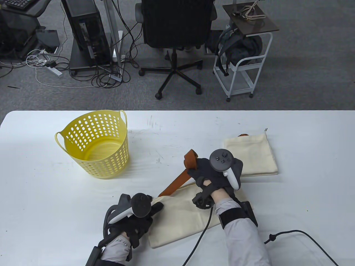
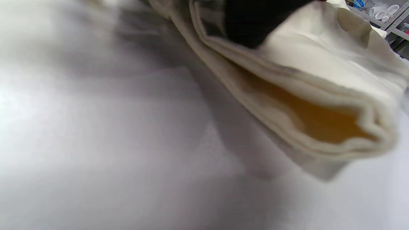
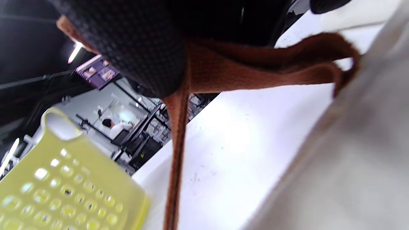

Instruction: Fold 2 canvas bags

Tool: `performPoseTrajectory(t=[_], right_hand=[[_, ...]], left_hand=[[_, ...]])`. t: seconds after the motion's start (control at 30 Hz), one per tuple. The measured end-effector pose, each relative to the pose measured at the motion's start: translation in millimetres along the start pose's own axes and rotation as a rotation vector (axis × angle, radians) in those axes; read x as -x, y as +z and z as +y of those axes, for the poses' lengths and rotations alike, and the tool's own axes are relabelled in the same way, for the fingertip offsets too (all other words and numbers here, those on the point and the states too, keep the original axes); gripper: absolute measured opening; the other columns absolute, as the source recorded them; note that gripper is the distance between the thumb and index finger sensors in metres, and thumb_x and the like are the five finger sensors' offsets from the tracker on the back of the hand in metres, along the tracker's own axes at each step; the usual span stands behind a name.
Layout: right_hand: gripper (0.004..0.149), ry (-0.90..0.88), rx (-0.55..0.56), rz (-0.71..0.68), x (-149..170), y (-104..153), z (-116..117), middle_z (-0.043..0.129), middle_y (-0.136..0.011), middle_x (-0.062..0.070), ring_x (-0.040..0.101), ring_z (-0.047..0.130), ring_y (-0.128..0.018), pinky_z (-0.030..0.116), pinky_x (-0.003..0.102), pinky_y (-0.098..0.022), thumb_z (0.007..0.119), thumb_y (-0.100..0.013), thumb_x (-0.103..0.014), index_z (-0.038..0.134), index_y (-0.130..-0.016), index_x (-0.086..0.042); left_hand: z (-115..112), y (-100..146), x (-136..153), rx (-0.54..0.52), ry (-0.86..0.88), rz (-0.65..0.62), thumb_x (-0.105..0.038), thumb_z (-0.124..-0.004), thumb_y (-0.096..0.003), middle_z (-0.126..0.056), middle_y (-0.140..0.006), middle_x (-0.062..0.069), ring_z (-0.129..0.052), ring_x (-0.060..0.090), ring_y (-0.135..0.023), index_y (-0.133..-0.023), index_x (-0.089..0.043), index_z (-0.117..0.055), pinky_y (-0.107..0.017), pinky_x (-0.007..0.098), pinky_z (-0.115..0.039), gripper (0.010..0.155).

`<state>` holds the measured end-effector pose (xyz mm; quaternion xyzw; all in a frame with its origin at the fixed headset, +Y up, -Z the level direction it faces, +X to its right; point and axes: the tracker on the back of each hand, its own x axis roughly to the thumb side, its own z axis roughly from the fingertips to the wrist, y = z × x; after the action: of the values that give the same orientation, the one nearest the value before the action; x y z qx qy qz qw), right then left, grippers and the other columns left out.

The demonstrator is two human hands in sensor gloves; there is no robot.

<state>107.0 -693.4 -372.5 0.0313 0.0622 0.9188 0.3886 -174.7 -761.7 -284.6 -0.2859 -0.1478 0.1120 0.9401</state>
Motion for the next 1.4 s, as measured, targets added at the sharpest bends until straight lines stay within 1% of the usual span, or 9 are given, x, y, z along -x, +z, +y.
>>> performPoseTrajectory(t=[0.17, 0.37, 0.6, 0.77, 0.93, 1.1, 1.2, 1.3, 1.4], right_hand=[[0.042, 0.135, -0.059, 0.004, 13.2, 33.8, -1.5, 0.082, -0.082, 0.012, 0.038, 0.07, -0.082, 0.043, 0.07, -0.065, 0.087, -0.044, -0.031, 0.085, -0.083, -0.017], [0.042, 0.16, -0.125, 0.037, 55.6, 55.4, 24.1, 0.072, -0.094, 0.01, 0.037, 0.056, -0.094, 0.04, 0.066, -0.067, 0.083, -0.046, -0.029, 0.08, -0.087, -0.018], [0.043, 0.136, -0.294, 0.157, 81.3, 60.7, 43.1, 0.05, -0.106, 0.0, 0.026, 0.033, -0.103, 0.024, 0.056, -0.075, 0.076, -0.053, -0.029, 0.068, -0.096, -0.023], [0.046, 0.142, -0.323, 0.168, 82.7, 61.3, 47.9, 0.04, -0.109, -0.003, 0.025, 0.024, -0.104, 0.018, 0.053, -0.075, 0.073, -0.055, -0.032, 0.061, -0.099, -0.027], [0.046, 0.173, -0.316, 0.172, 80.9, 60.7, 50.7, 0.037, -0.11, -0.004, 0.025, 0.023, -0.104, 0.018, 0.053, -0.076, 0.071, -0.056, -0.032, 0.059, -0.1, -0.029], [0.046, 0.174, -0.319, 0.168, 80.7, 60.1, 50.8, 0.037, -0.111, -0.003, 0.025, 0.023, -0.104, 0.019, 0.053, -0.076, 0.072, -0.056, -0.032, 0.058, -0.1, -0.028], [0.047, 0.169, -0.322, 0.165, 80.6, 60.2, 50.3, 0.037, -0.111, -0.003, 0.025, 0.023, -0.104, 0.018, 0.053, -0.076, 0.072, -0.056, -0.032, 0.058, -0.1, -0.028], [0.047, 0.18, -0.324, 0.156, 80.5, 60.6, 50.4, 0.037, -0.111, -0.003, 0.026, 0.023, -0.104, 0.019, 0.053, -0.076, 0.072, -0.056, -0.032, 0.058, -0.101, -0.028], [0.049, 0.212, -0.33, 0.138, 79.6, 62.7, 50.7, 0.036, -0.112, -0.002, 0.027, 0.024, -0.104, 0.021, 0.053, -0.076, 0.072, -0.056, -0.031, 0.057, -0.102, -0.028]], left_hand=[[-1.3, -0.8, -1.4, 0.017, -0.022, 0.007, -0.05, -0.086, -0.0531, -0.026, -0.126, 0.008, -0.012, 0.042, -0.112, -0.113, -0.044, -0.042, -0.071, 0.079, -0.022, 0.074], [-2.6, -1.3, -1.4, 0.03, -0.01, 0.006, -0.054, -0.087, -0.0504, -0.021, -0.126, 0.007, -0.006, 0.041, -0.111, -0.114, -0.044, -0.038, -0.07, 0.079, -0.018, 0.081], [-2.0, -1.7, 3.4, 0.011, 0.034, 0.035, -0.042, -0.084, -0.0566, -0.004, -0.122, 0.005, 0.01, 0.037, -0.104, -0.114, -0.044, -0.035, -0.069, 0.077, -0.01, 0.075], [-4.4, -1.6, 3.0, -0.087, 0.027, 0.111, -0.033, -0.072, -0.0627, 0.004, -0.119, 0.004, 0.013, 0.035, -0.102, -0.113, -0.044, -0.035, -0.07, 0.074, -0.011, 0.064], [0.4, 5.0, -18.5, -0.176, -0.276, 0.129, -0.033, -0.068, -0.0624, -0.001, -0.119, -0.002, 0.01, 0.03, -0.105, -0.113, -0.042, -0.035, -0.073, 0.07, -0.011, 0.061], [23.2, 19.7, -53.8, -0.306, -0.241, -0.092, -0.027, -0.07, -0.0611, -0.019, -0.122, 0.0, -0.006, 0.029, -0.11, -0.114, -0.034, -0.043, -0.075, 0.067, -0.02, 0.06], [28.3, 19.6, -86.1, -0.214, -0.227, -0.171, -0.028, -0.07, -0.0609, -0.029, -0.123, 0.004, -0.022, 0.032, -0.112, -0.115, -0.031, -0.042, -0.076, 0.066, -0.03, 0.06], [25.2, 10.0, -111.2, -0.1, 0.011, -0.237, -0.029, -0.07, -0.0616, -0.034, -0.123, 0.01, -0.028, 0.038, -0.112, -0.116, -0.025, -0.041, -0.076, 0.066, -0.033, 0.061], [15.0, -11.8, -127.3, -0.016, 0.197, -0.191, -0.029, -0.067, -0.0624, -0.03, -0.122, 0.015, -0.027, 0.042, -0.11, -0.116, -0.018, -0.036, -0.075, 0.066, -0.032, 0.063]])
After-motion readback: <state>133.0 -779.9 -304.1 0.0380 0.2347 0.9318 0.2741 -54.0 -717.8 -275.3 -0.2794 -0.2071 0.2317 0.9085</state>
